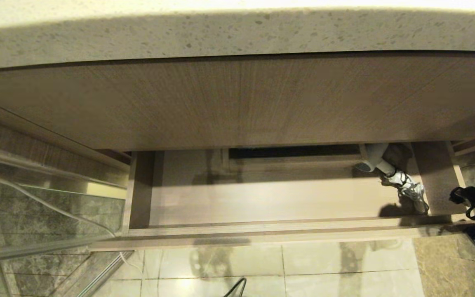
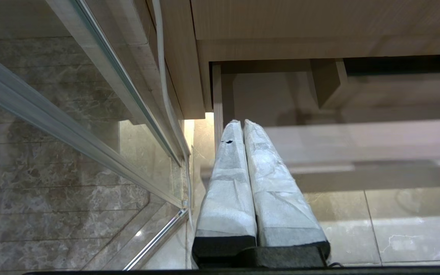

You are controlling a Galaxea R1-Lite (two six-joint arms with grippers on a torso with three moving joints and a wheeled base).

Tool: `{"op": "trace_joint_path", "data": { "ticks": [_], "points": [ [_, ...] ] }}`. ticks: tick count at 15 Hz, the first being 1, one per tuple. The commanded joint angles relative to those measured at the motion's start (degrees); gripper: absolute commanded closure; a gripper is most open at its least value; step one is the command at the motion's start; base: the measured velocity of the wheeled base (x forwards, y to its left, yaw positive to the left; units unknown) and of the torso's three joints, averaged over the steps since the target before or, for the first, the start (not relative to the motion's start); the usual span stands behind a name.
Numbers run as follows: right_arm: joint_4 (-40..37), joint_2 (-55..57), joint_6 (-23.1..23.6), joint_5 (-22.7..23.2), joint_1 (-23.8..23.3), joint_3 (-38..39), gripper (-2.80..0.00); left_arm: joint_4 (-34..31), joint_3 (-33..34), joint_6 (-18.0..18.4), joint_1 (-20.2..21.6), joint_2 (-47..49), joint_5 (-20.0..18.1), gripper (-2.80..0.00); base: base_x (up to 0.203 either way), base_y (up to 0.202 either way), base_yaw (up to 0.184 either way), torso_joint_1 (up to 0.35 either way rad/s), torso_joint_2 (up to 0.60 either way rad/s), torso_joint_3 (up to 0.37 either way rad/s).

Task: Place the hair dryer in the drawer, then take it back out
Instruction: Close the drawer

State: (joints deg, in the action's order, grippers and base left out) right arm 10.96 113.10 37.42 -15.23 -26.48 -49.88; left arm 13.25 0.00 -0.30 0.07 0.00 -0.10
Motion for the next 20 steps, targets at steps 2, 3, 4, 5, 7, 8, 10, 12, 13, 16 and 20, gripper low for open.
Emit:
{"op": "trace_joint_path", "data": {
  "ticks": [2,3,4,5,7,8,10,12,13,16,20],
  "points": [
    [1.1,-1.3,0.4,1.1,0.1,-1.3,0.0,0.1,2.3,0.0,0.0,0.0,0.0,0.0,0.0,0.0,0.0,0.0,0.0,0.0],
    [1.3,-1.4,0.4,1.7,0.1,-1.7,0.0,0.1,2.3,0.0,0.0,0.0,0.0,0.0,0.0,0.0,0.0,0.0,0.0,0.0],
    [1.4,-1.8,0.4,2.7,0.1,-1.9,0.0,0.1,2.3,0.0,0.0,0.0,0.0,0.0,0.0,0.0,0.0,0.0,0.0,0.0],
    [1.4,-2.7,0.4,3.6,0.0,-2.1,0.0,0.1,2.3,0.0,0.0,0.0,0.0,0.0,0.0,0.0,0.0,0.0,0.0,0.0],
    [1.4,-4.7,0.5,6.9,-0.1,-2.3,0.0,0.1,2.3,0.0,0.0,0.0,0.0,0.0,0.0,0.0,0.0,0.0,0.0,0.0],
    [1.4,-5.6,0.7,8.7,-0.1,-2.5,0.0,0.1,2.3,0.0,0.0,0.0,0.0,0.0,0.0,0.0,0.0,0.0,0.0,0.0],
    [1.6,-7.0,1.0,11.6,-0.1,-4.2,0.0,0.1,2.3,0.0,0.0,0.0,0.0,0.0,0.0,0.0,0.0,0.0,0.0,0.0],
    [1.4,-7.8,1.9,12.9,-0.1,-6.0,0.0,0.1,2.3,0.0,0.0,0.0,0.0,0.0,0.0,0.0,0.0,0.0,0.0,0.0],
    [1.0,-8.3,2.3,13.5,-0.2,-6.7,0.0,0.1,2.3,0.0,0.0,0.0,0.0,0.0,0.0,0.0,0.0,0.0,0.0,0.0],
    [-0.4,-10.1,3.0,13.9,-0.2,-7.4,0.0,0.1,2.3,0.0,0.0,0.0,0.0,0.0,0.0,0.0,0.0,0.0,0.0,0.0],
    [1.2,-11.7,3.0,20.5,-0.4,-6.8,0.0,0.1,2.3,0.0,0.0,0.0,0.0,0.0,0.0,0.0,0.0,0.0,0.0,0.0]
  ]
}}
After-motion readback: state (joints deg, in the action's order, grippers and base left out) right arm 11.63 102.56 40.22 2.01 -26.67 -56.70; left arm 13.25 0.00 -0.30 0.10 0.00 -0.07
